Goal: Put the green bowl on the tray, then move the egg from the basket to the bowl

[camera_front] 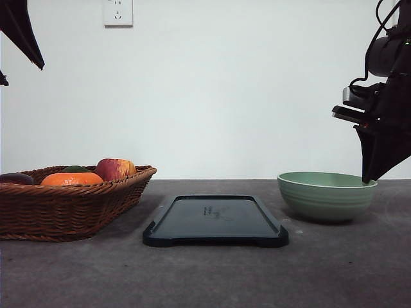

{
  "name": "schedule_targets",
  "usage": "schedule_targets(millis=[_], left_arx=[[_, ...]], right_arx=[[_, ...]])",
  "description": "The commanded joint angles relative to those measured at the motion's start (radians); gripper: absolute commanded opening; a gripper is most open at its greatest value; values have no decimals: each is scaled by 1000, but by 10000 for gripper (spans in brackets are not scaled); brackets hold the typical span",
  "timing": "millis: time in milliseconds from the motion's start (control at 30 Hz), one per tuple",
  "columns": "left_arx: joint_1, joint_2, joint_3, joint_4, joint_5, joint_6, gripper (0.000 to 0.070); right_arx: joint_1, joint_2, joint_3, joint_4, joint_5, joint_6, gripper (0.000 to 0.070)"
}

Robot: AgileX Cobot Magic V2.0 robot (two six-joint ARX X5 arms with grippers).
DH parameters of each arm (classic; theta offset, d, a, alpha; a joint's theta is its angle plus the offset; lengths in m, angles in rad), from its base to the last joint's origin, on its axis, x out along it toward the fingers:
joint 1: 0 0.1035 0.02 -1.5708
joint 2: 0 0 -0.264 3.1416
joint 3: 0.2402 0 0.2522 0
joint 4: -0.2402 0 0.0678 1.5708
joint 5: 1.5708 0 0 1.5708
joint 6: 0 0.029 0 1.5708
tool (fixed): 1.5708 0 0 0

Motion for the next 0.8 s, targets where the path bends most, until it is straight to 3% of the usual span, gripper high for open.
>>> schedule_targets(millis=[0,167,367,767], left_arx=[[-2,8,23,12,4,1,361],[-2,8,23,16,4,1,361],[-2,8,23,23,4,1,361],[-2,8,23,26,4,1,361]], right_arx=[[0,23,22,3,-9,-6,1],[1,23,38,-28,-59,-6,1],[30,23,88,-78,-58,-8,1],[191,53,257,-132,-58,38,1]])
